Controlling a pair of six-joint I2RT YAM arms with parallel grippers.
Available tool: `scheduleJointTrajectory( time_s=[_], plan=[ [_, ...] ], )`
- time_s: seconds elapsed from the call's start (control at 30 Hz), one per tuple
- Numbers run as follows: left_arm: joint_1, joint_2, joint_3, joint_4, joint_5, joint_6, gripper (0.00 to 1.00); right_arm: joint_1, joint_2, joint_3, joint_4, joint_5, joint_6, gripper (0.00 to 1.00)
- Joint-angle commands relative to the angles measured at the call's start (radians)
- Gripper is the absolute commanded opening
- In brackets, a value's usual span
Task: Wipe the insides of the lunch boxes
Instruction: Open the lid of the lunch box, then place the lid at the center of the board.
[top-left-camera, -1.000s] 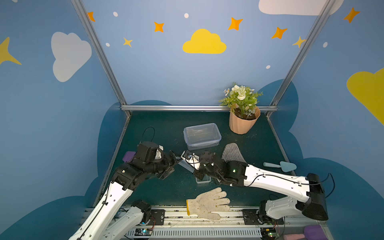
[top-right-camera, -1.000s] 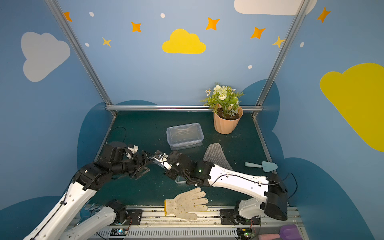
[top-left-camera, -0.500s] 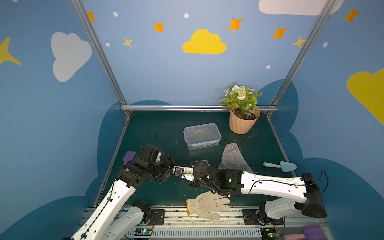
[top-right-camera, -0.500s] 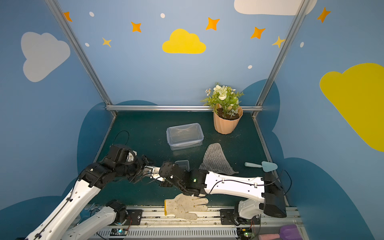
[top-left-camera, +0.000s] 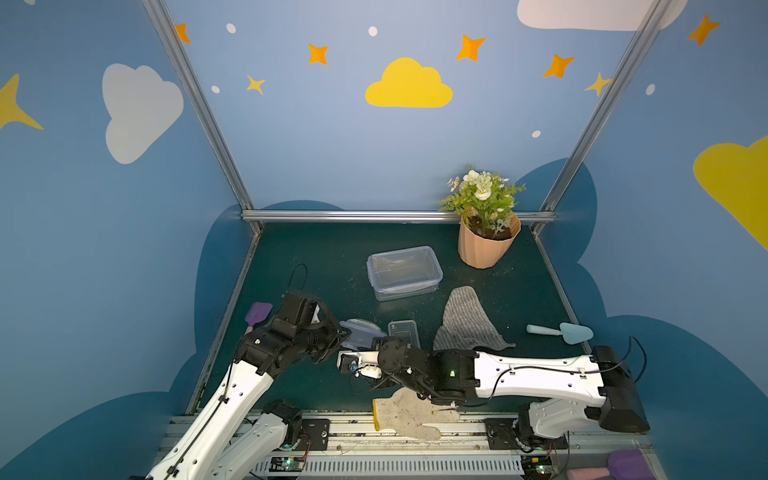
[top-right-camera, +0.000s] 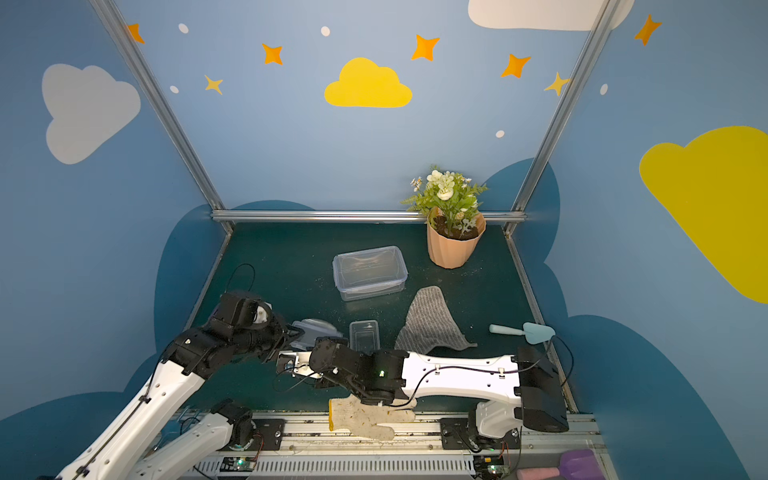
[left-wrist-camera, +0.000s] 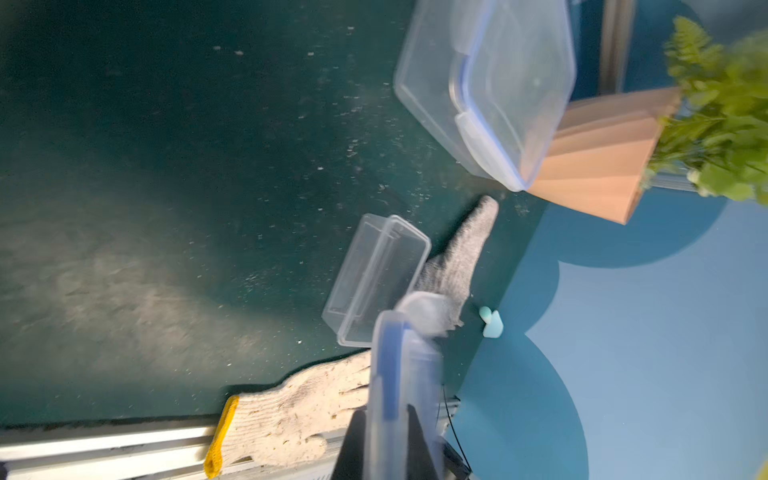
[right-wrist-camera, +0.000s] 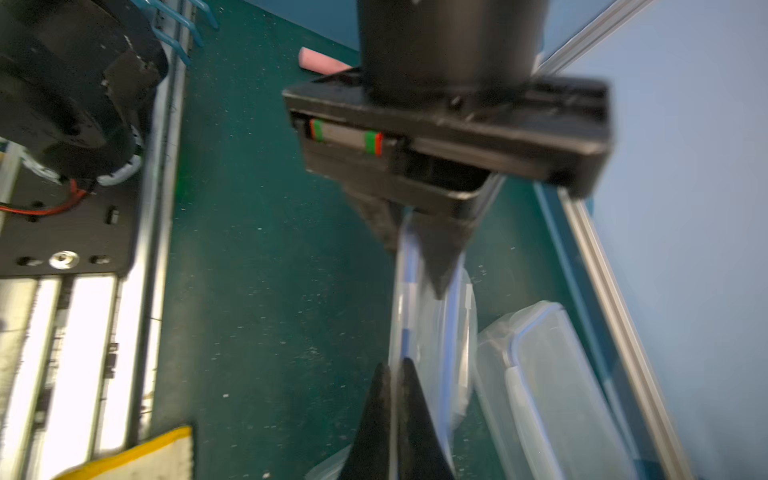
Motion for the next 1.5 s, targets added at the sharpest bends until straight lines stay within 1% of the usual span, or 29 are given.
scheduleJointTrajectory(
  time_s=[0.0, 0.03, 0.07, 0.2, 0.3, 0.4, 0.47, 0.57, 0.63, 0.67, 0.7, 0.77, 0.8, 0.93, 1.0, 1.1, 1.13, 1.17, 1.23, 1.3, 1.33, 1.47],
  plan=[
    [0.002, -0.025, -0.027, -0.057, -0.045, 0.009, 0.05, -0.009, -0.010, -0.006, 0.085, 0.056, 0.016, 0.22],
    [0.001, -0.033, -0.032, -0.053, -0.055, 0.006, 0.05, -0.010, -0.012, -0.012, 0.093, 0.058, 0.023, 0.49],
    [0.001, -0.042, -0.037, -0.046, -0.074, 0.001, 0.05, -0.011, -0.015, -0.018, 0.099, 0.062, 0.031, 0.59],
    [0.002, -0.064, -0.051, 0.018, -0.174, 0.005, 0.04, -0.023, -0.060, -0.045, 0.097, 0.054, 0.082, 0.79],
    [0.003, -0.052, -0.063, 0.123, -0.329, 0.020, 0.05, -0.051, -0.139, -0.090, 0.100, 0.012, 0.154, 0.80],
    [0.010, -0.007, -0.084, 0.269, -0.485, 0.030, 0.05, -0.111, -0.238, -0.141, 0.105, -0.061, 0.249, 0.80],
    [0.021, 0.055, -0.093, 0.400, -0.586, 0.060, 0.05, -0.170, -0.309, -0.180, 0.110, -0.115, 0.312, 0.80],
    [0.063, 0.179, -0.084, 0.566, -0.684, 0.101, 0.04, -0.244, -0.394, -0.215, 0.102, -0.156, 0.370, 0.79],
    [0.102, 0.272, -0.063, 0.610, -0.755, 0.074, 0.05, -0.283, -0.436, -0.231, 0.085, -0.160, 0.394, 0.79],
    [0.128, 0.324, -0.057, 0.645, -0.772, 0.053, 0.05, -0.304, -0.453, -0.236, 0.077, -0.161, 0.406, 0.79],
    [0.152, 0.377, -0.058, 0.706, -0.765, 0.049, 0.05, -0.326, -0.465, -0.239, 0.067, -0.167, 0.416, 0.79],
    [0.185, 0.477, -0.053, 0.845, -0.752, 0.057, 0.05, -0.360, -0.477, -0.242, 0.055, -0.175, 0.433, 0.79],
    [0.198, 0.531, -0.036, 0.880, -0.765, 0.057, 0.05, -0.377, -0.479, -0.242, 0.052, -0.182, 0.439, 0.79],
    [0.237, 0.699, 0.037, 0.966, -0.803, 0.051, 0.05, -0.427, -0.466, -0.232, 0.049, -0.205, 0.454, 0.79],
    [0.239, 0.749, 0.040, 1.028, -0.846, 0.050, 0.05, -0.449, -0.454, -0.230, 0.061, -0.217, 0.461, 0.78],
    [0.239, 0.806, 0.050, 1.019, -0.858, 0.012, 0.05, -0.473, -0.438, -0.219, 0.067, -0.233, 0.472, 0.78],
    [0.239, 0.820, 0.056, 1.002, -0.846, 0.004, 0.09, -0.477, -0.435, -0.216, 0.068, -0.235, 0.472, 0.78],
    [0.239, 0.831, 0.064, 0.971, -0.826, -0.004, 0.18, -0.481, -0.435, -0.213, 0.069, -0.242, 0.471, 0.78],
    [0.236, 0.844, 0.068, 0.934, -0.799, -0.010, 0.32, -0.489, -0.433, -0.208, 0.066, -0.248, 0.468, 0.78],
    [0.231, 0.846, 0.058, 0.914, -0.785, -0.027, 0.54, -0.496, -0.434, -0.204, 0.059, -0.252, 0.468, 0.78],
    [0.230, 0.845, 0.049, 0.916, -0.776, -0.029, 0.59, -0.499, -0.435, -0.204, 0.056, -0.254, 0.468, 0.78],
    [0.227, 0.812, 0.021, 0.892, -0.752, -0.044, 0.75, -0.502, -0.446, -0.210, 0.047, -0.258, 0.487, 0.77]
  ],
)
